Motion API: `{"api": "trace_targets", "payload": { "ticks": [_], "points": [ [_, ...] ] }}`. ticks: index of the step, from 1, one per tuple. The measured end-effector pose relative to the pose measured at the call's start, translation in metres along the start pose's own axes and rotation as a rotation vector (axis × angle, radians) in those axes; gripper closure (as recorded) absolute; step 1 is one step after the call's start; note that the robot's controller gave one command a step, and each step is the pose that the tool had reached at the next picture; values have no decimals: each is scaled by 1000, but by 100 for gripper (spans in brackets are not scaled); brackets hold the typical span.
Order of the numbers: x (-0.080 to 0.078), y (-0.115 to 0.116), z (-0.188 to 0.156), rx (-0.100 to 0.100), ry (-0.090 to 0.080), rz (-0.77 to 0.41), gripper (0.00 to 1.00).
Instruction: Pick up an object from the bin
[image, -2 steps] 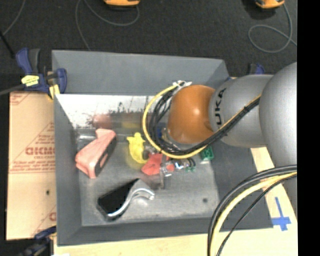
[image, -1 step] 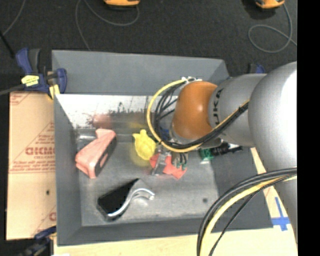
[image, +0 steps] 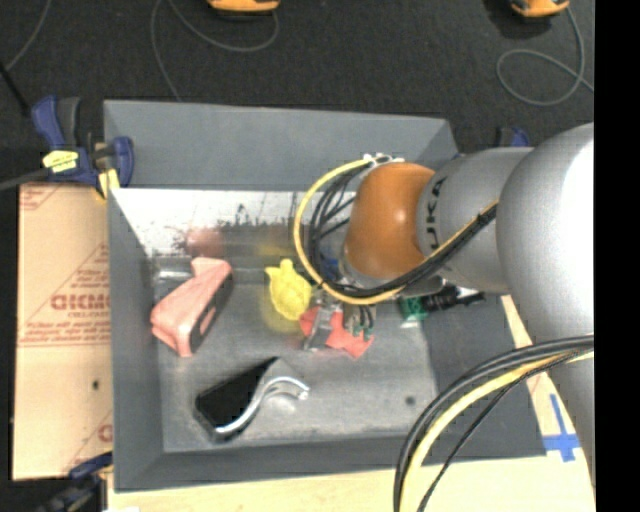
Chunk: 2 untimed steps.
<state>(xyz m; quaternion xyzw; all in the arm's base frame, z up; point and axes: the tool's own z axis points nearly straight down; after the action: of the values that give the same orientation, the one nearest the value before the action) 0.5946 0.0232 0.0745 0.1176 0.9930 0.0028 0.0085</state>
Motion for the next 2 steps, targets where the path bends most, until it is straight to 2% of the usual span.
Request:
{"api": "trace_targets", "payload": {
  "ticks": [1, 2],
  "points": [
    [6, 0, -42, 2, 10, -2, 100],
    [-4, -1, -97, 1, 4, -10, 100]
  ]
}}
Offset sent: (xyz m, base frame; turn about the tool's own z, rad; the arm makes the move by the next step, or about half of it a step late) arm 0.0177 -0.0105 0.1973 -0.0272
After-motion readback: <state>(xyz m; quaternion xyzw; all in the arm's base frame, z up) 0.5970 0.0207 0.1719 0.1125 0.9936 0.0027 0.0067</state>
